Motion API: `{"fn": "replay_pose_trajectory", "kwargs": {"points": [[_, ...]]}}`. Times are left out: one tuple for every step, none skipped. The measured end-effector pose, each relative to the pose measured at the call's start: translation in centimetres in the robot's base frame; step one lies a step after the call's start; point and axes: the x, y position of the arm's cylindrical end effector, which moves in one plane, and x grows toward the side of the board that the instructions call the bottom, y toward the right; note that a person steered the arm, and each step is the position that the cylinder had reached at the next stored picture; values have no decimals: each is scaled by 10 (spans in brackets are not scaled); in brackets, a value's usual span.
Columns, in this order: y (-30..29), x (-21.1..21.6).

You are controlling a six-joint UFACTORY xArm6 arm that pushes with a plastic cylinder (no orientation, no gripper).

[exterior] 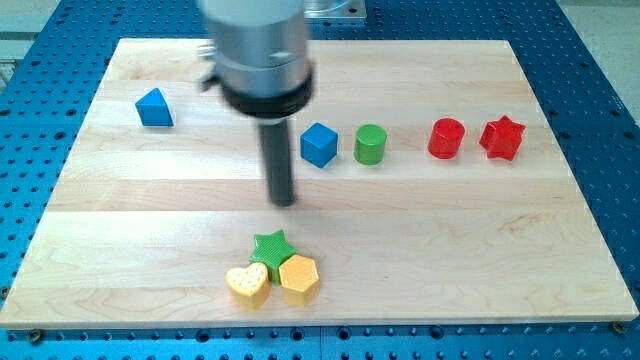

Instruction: Move the blue cube to the top left of the yellow heart

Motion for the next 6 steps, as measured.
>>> {"fn": "replay_pose_trajectory", "kwargs": {"points": [[78, -54], [75, -108], [43, -89], [-5, -33], [-39, 2], [-61, 20]]}}
